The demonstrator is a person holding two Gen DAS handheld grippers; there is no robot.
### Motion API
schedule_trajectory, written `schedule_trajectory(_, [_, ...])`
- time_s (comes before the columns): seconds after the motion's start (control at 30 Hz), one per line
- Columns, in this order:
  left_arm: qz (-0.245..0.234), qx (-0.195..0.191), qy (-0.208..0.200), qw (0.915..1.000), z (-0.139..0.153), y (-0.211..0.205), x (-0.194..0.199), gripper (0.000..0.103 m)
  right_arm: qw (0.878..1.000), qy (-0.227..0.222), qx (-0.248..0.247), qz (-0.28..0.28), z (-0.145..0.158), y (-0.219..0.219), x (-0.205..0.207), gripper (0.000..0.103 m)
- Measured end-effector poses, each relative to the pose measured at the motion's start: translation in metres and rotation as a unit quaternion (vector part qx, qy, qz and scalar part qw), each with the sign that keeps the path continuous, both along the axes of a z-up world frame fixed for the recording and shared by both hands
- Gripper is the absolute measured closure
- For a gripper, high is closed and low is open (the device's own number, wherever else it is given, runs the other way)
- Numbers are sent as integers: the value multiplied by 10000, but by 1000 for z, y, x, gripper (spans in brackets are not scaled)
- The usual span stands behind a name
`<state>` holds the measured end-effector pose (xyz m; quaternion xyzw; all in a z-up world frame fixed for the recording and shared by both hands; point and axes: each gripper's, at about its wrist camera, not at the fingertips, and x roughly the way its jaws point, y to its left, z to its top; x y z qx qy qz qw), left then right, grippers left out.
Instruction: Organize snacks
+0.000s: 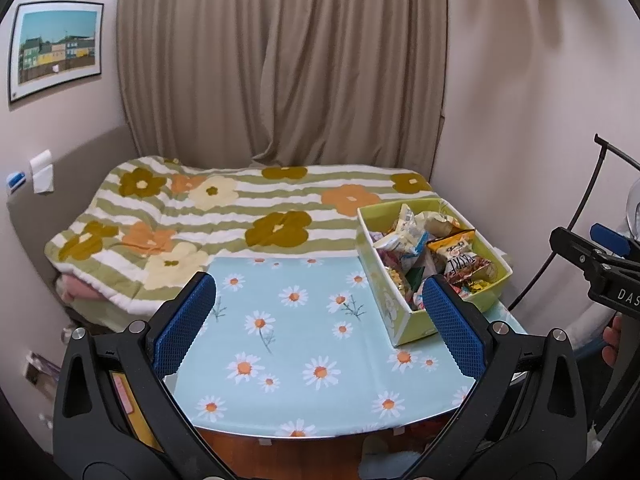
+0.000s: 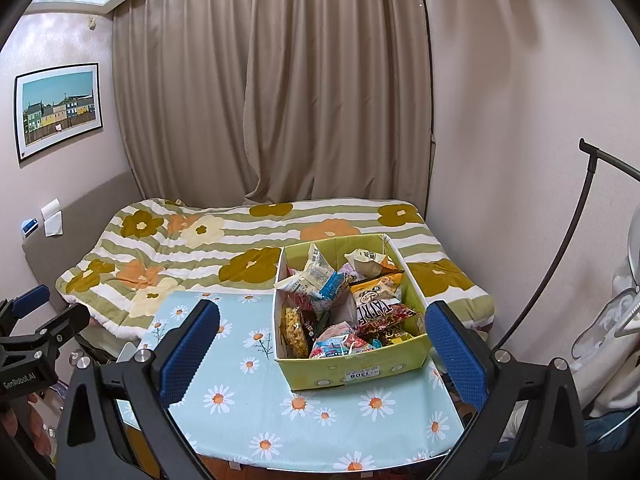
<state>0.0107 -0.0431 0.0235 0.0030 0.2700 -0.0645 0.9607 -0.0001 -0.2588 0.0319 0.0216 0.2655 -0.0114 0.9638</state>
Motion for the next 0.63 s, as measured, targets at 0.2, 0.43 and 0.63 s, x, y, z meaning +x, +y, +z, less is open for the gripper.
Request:
schedule_trajectory(0.2, [113, 12, -1, 9999, 1, 2, -2, 0, 10000, 10, -1, 1, -1, 0, 0, 1])
schedule_trajectory(0.43, [488, 487, -215, 9974, 2, -4, -5, 0, 10000, 8, 2, 6, -1, 1, -2, 1])
schedule_trajectory(0.63, [301, 263, -283, 9988, -1, -4, -2, 0, 10000, 37, -11, 41, -2, 4, -4, 1])
